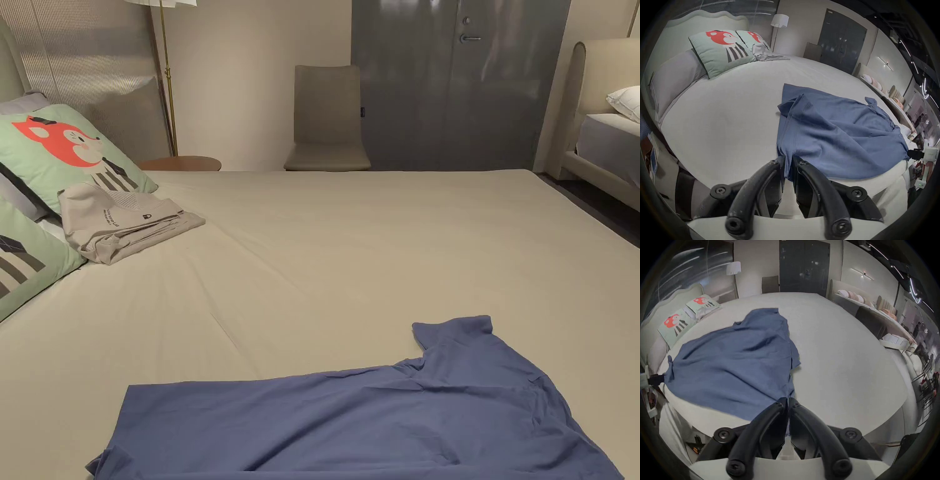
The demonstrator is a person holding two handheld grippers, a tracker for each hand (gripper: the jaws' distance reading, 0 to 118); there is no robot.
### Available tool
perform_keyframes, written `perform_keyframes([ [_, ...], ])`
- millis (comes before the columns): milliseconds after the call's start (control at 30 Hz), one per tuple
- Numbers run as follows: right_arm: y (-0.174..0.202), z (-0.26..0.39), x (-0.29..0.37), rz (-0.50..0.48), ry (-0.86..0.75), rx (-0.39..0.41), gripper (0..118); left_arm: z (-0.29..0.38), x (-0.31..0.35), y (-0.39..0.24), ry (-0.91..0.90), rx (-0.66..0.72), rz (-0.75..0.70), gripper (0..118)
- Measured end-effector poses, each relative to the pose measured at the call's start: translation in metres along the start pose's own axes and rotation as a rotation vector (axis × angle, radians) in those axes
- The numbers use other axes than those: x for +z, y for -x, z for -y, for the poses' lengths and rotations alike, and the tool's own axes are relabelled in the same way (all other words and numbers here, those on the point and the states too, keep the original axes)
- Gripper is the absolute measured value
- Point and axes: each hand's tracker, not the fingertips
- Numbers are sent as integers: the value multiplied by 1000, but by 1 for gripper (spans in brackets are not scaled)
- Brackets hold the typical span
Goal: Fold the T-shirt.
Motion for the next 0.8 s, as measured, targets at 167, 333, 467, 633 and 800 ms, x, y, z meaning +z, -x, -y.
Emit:
perform_keyframes([
  [167,-5,3,7,-17,-51,-26,28,-5,9,5,-59,27,14,29],
  [333,7,-23,32,31,-281,-35,98,-38,43,-18,-261,-18,-28,104],
  [467,27,-56,52,68,-500,-43,98,-73,64,-47,-431,-56,-21,102],
  [633,49,-82,61,36,-656,-95,63,-90,71,-71,-565,-90,-7,64],
  [800,64,-93,52,24,-671,-85,1,-95,57,-73,-561,-73,-31,0],
])
